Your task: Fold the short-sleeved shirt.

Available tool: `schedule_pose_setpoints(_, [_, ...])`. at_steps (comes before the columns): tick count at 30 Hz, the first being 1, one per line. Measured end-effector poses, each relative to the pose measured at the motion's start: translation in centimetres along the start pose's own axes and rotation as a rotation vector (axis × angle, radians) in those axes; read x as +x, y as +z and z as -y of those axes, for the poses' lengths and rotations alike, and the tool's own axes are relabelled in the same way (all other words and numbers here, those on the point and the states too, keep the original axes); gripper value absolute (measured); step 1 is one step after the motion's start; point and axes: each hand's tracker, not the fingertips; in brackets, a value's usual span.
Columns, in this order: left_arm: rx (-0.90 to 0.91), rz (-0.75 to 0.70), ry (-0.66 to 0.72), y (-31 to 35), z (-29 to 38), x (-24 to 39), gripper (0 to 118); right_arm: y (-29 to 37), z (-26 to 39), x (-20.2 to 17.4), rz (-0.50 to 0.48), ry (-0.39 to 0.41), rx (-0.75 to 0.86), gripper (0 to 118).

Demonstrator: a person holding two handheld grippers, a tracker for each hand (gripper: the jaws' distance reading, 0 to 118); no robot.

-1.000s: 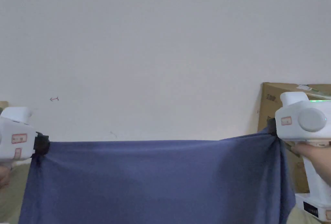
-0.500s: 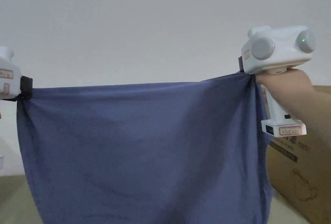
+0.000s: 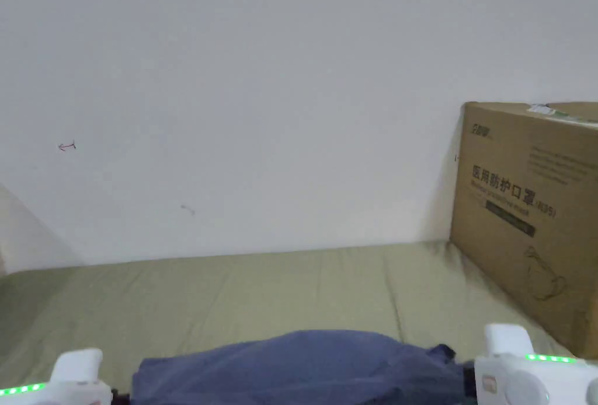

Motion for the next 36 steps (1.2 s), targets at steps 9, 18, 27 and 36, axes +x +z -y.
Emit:
schedule_pose_setpoints(9, [-0.086,0.073,0.014,10.9,20.3,-5.3,4,11.3,22.6,9.3,-0.127,-0.051,-0.158,2])
schedule_pose_setpoints(18, [-0.117,0.083,0.017,18.0,28.1,-7.4,4,18.4,28.1,12.0,-0.167,-0.056,-0.171,2])
schedule_pose_setpoints(27, [-0.109,0.071,-0.021,19.8,27.8,-6.4,113,18.6,26.4,10.3,-0.069,-0.049,-0.172,117])
schedule_pose_setpoints(36, [0.431,0.109,-0.03,30.1,20.7,0.0,113,30.8,19.5,4.8,-0.16,-0.115,0.407,110])
